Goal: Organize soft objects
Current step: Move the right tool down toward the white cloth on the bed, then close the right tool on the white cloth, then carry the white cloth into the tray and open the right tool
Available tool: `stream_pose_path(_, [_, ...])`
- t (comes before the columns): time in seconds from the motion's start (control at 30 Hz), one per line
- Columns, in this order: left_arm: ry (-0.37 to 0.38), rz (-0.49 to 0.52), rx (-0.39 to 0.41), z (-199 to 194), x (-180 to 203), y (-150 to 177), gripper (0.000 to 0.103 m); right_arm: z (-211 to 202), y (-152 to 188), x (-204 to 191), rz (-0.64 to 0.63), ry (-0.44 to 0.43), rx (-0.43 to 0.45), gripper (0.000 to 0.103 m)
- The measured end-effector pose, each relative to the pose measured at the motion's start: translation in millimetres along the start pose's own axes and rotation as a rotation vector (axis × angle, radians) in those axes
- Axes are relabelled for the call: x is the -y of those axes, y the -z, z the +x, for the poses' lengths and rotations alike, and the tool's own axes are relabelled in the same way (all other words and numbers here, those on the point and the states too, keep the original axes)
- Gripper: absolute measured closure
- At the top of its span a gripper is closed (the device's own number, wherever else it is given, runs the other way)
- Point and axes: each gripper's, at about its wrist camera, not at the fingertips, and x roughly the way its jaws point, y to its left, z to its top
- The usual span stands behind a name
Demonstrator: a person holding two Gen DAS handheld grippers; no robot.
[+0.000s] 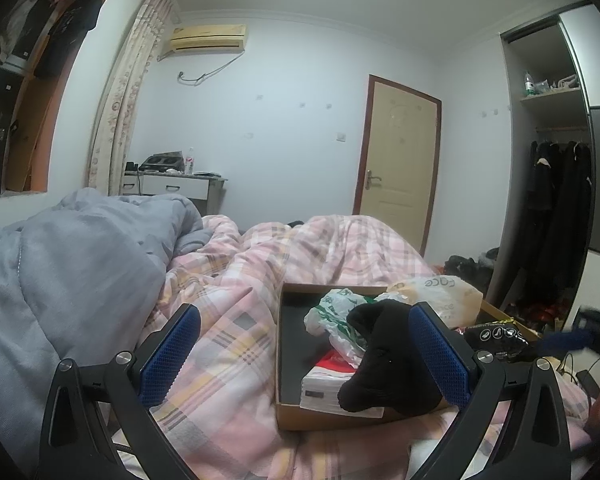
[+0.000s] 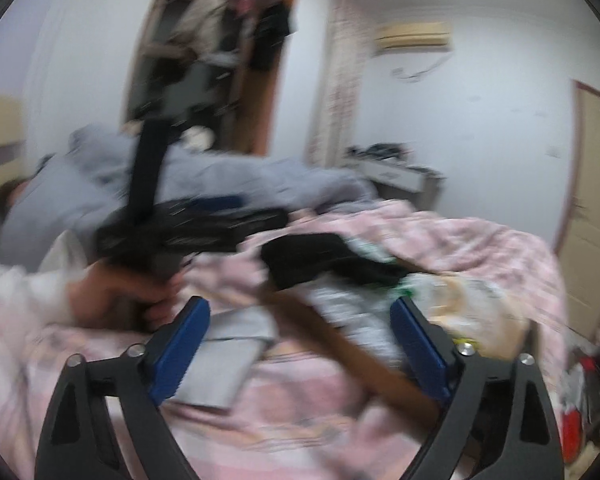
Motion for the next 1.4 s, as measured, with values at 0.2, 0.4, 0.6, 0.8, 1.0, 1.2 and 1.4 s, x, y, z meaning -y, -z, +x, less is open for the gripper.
stream_pose_path(0.2, [-0.004, -0.007, -0.002, -1.4, -1.1, -0.2, 0.000, 38.0, 6.8, -16.4, -0.120, -0.056, -0.203, 0.036])
stream_pose_path(0.4, [-0.006, -0.005, -0.003, -1.8, -1.2, -0.4, 0.000, 47.6, 13.7, -7.6, -0.111, -0.125, -0.279, 0.060])
stream_pose_path(0.6, [-0.008, -0.008, -0.004, -1.5, -1.0, -0.1, 0.000, 41.4, 16.1, -19.4, -0.160, -0.133, -0.273, 0.089])
stream_pose_path(0.8, [-0.009, -0.008, -0.004, -1.0, -1.1, -0.3, 0.000, 22.4, 15.3, -11.1, -0.126, -0.067, -0.172, 0.098])
stream_pose_path(1.0, [-0.012, -0.008, -0.007, -1.2, -1.4, -0.1, 0.000, -9.6, 14.0, 11.6, 0.002, 0.031, -0.020, 0.099])
stream_pose_path(1.2, [-0.015, -0.003, -0.011, -0.1, -0.6, 0.1, 0.000, -31.2, 6.1, 39.9, 0.203, 0.199, 0.152, 0.098])
stream_pose_path(1.4, [-0.016, -0.003, -0.011, 0.3, 0.0, -0.2, 0.000, -27.8, 9.5, 65.0, 0.380, 0.346, 0.147, 0.098])
